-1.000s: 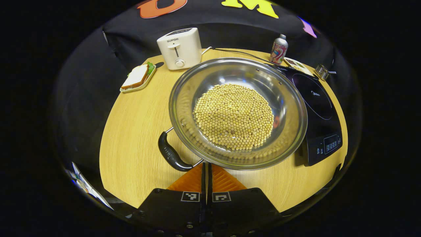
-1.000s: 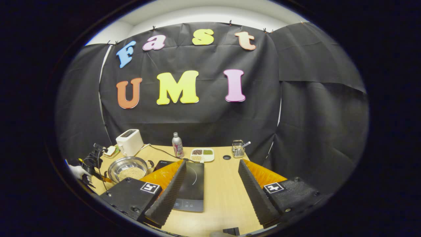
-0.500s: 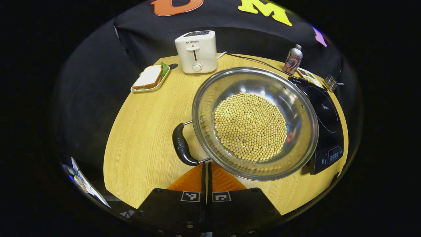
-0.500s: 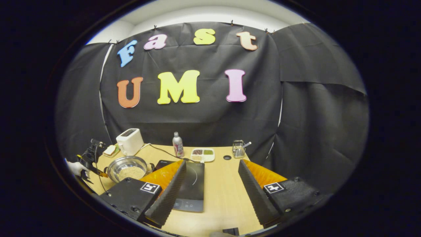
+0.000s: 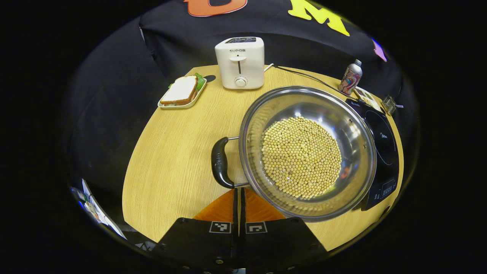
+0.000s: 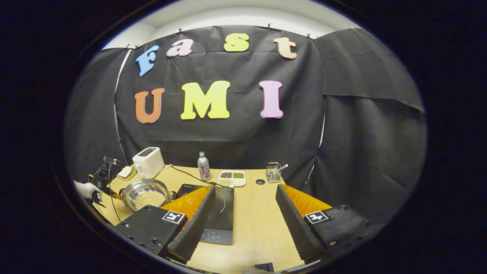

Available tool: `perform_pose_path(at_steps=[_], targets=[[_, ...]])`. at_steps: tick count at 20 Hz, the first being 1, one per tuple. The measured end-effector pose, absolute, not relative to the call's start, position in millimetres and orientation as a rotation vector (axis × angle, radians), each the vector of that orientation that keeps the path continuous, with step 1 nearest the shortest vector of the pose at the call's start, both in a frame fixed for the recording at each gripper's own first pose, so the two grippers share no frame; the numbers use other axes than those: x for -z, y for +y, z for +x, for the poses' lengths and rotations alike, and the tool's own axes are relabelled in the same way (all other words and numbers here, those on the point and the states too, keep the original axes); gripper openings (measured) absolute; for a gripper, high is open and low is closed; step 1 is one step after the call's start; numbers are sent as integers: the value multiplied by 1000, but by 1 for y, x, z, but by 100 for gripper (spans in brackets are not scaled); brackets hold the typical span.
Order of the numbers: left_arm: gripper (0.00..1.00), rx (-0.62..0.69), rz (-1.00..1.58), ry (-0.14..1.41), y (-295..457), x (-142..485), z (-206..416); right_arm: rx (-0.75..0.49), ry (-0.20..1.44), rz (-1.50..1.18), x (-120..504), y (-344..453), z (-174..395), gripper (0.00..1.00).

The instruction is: First push the handle of the pot to place it horizontally, then grasp the pot with both hands and set it on the induction cooktop.

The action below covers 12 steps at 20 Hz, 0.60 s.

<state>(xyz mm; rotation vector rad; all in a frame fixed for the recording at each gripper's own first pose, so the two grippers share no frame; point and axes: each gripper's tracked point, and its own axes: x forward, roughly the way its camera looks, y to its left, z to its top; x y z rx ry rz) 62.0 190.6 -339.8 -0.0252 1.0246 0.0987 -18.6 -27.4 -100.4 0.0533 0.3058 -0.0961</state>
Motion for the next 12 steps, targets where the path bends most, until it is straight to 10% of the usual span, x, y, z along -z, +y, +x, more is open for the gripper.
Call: perform_pose_path(at_steps=[12], targets=[[10,-118,-19,1004,210,339,95,95,314,32,100,-21,-20,100]])
